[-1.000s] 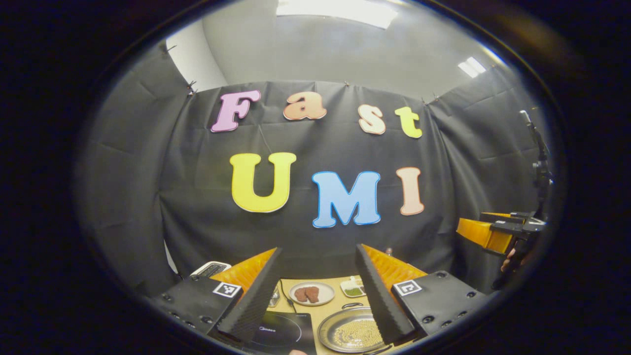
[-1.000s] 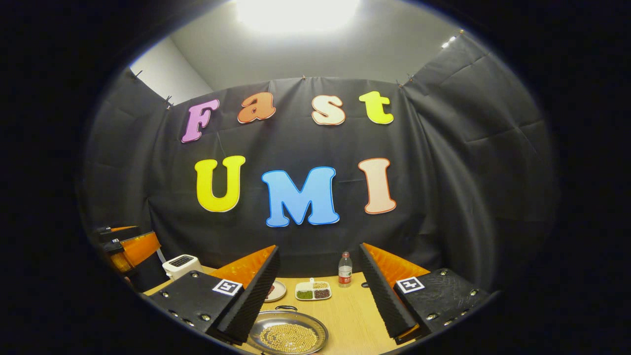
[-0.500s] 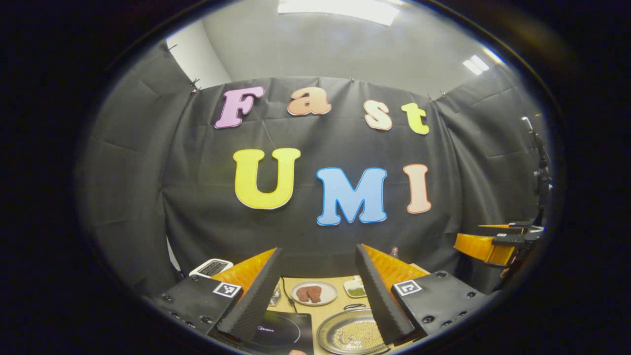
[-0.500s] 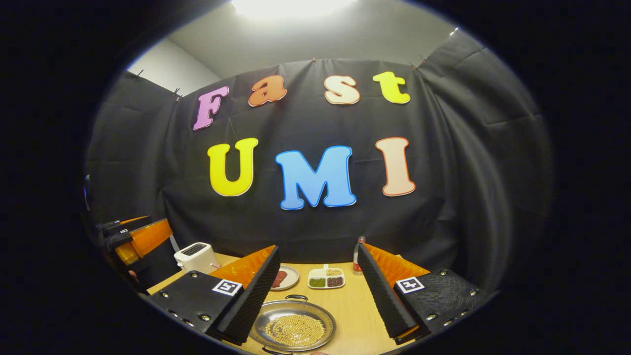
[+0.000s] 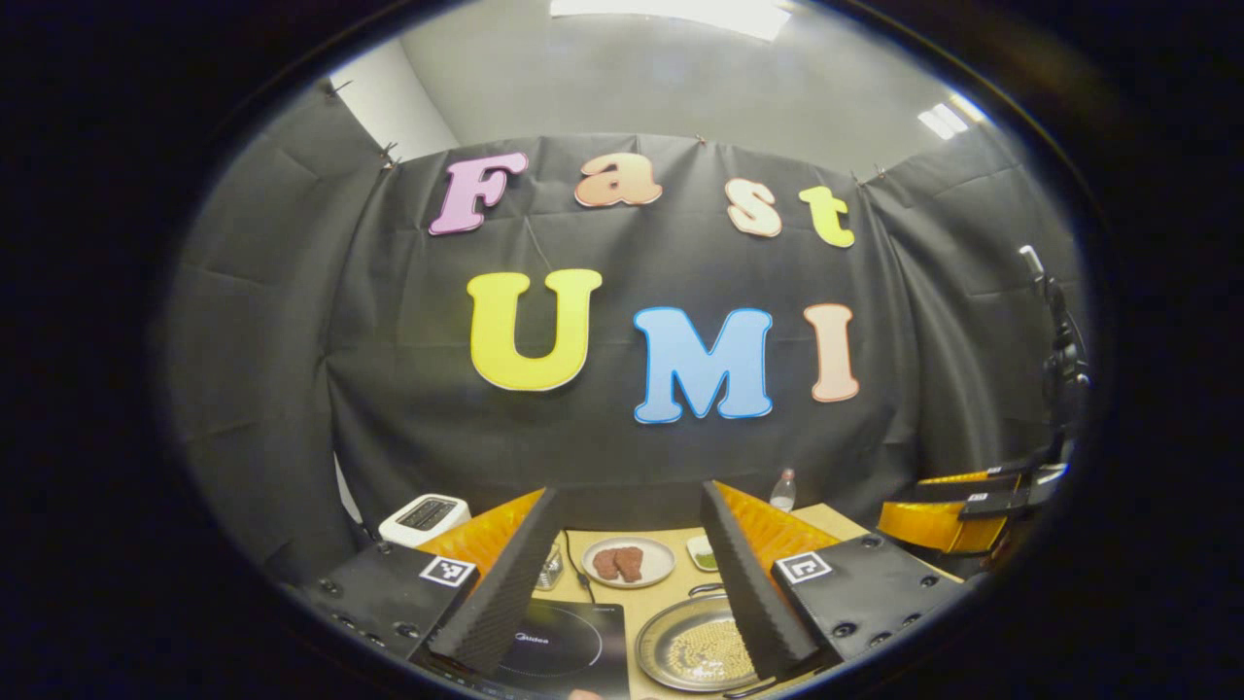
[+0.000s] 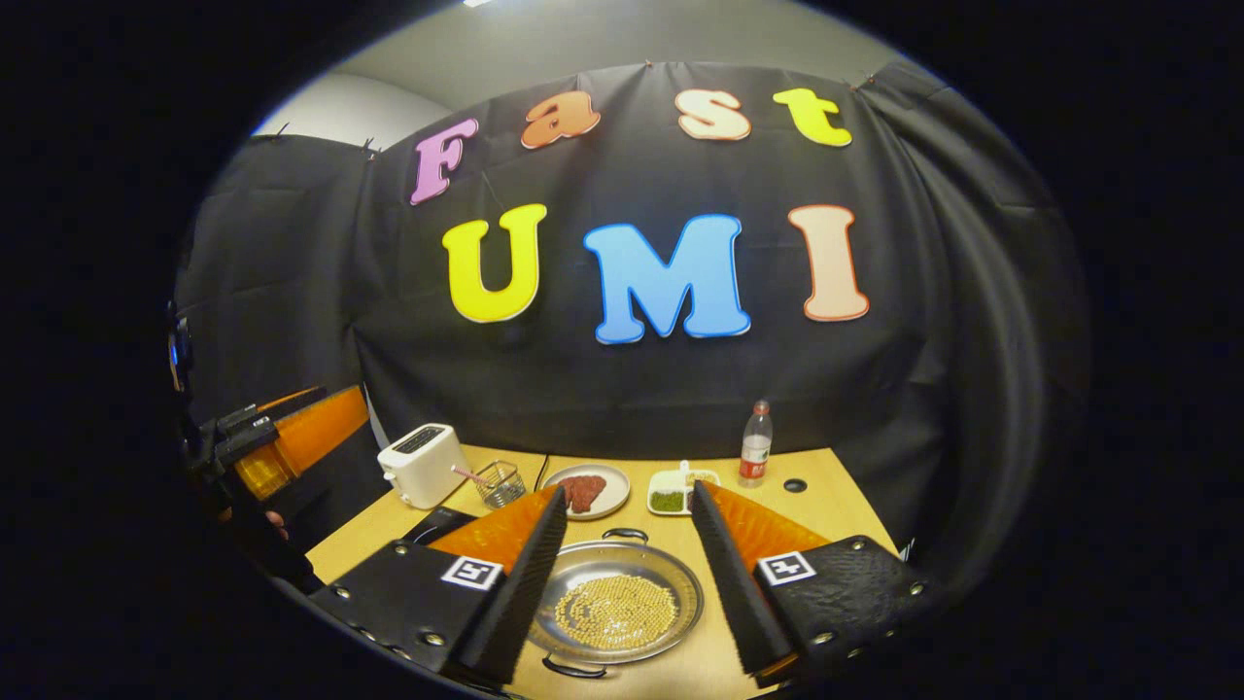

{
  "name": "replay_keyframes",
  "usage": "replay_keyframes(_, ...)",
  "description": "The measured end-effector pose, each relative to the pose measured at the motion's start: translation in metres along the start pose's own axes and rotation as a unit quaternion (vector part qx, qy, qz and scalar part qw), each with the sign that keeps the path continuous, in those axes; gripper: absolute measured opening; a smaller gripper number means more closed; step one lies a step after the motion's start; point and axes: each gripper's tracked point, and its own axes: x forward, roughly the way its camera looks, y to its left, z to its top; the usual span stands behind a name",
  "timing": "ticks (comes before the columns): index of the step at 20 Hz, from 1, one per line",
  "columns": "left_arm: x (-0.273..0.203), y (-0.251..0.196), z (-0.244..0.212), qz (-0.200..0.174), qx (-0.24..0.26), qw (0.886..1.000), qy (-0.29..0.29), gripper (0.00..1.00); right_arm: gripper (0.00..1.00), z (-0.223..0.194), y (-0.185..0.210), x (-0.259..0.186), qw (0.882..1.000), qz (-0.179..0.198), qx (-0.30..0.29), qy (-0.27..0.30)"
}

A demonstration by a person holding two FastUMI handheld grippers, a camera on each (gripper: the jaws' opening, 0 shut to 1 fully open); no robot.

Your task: First push the handle of the pot to place it horizontally, then grasp the pot with both hands and set it on the induction cooktop.

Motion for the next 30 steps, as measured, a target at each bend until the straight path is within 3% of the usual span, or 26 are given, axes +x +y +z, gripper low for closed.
replay_keyframes(3, -0.005, 0.009, -0.007, 0.005, 0.003, 1.000, 0.004, 0.94, 0.54, -0.035, 0.016, 0.007, 0.997, 0.023, 0.008, 0.070)
replay_keyframes(8, -0.015, 0.029, -0.024, 0.021, -0.003, 1.000, 0.020, 0.94, 0.52, -0.084, 0.043, 0.009, 0.984, 0.057, -0.011, 0.167)
replay_keyframes(9, -0.017, 0.033, -0.025, 0.025, -0.005, 0.999, 0.022, 0.94, 0.27, -0.092, 0.040, 0.007, 0.982, 0.046, -0.011, 0.185)
replay_keyframes(10, -0.019, 0.036, -0.026, 0.027, -0.007, 0.999, 0.023, 0.94, 0.02, -0.107, 0.048, 0.011, 0.977, 0.061, -0.002, 0.206)
replay_keyframes(11, -0.020, 0.038, -0.028, 0.030, -0.007, 0.999, 0.025, 0.95, 0.08, -0.118, 0.056, 0.008, 0.970, 0.075, 0.008, 0.231)
replay_keyframes(15, -0.025, 0.052, -0.037, 0.040, -0.003, 0.999, 0.033, 0.99, 0.08, -0.160, 0.076, 0.007, 0.949, 0.110, 0.023, 0.296)
replay_keyframes(16, -0.026, 0.056, -0.038, 0.043, -0.003, 0.999, 0.033, 0.98, 0.08, -0.171, 0.071, 0.018, 0.949, 0.092, 0.014, 0.300)
replay_keyframes(17, -0.028, 0.059, -0.040, 0.046, -0.005, 0.998, 0.035, 0.97, 0.01, -0.181, 0.072, 0.022, 0.945, 0.098, 0.017, 0.313)
replay_keyframes(20, -0.030, 0.067, -0.045, 0.052, -0.010, 0.998, 0.040, 0.94, 0.00, -0.196, 0.081, 0.015, 0.931, 0.097, 0.028, 0.351)
replay_keyframes(26, -0.034, 0.087, -0.057, 0.064, -0.012, 0.996, 0.054, 0.94, 0.00, -0.238, 0.090, 0.015, 0.892, 0.111, 0.063, 0.434)
replay_keyframes(30, -0.035, 0.096, -0.069, 0.069, -0.014, 0.995, 0.069, 0.94, 0.00, -0.265, 0.111, 0.021, 0.880, 0.115, 0.056, 0.458)
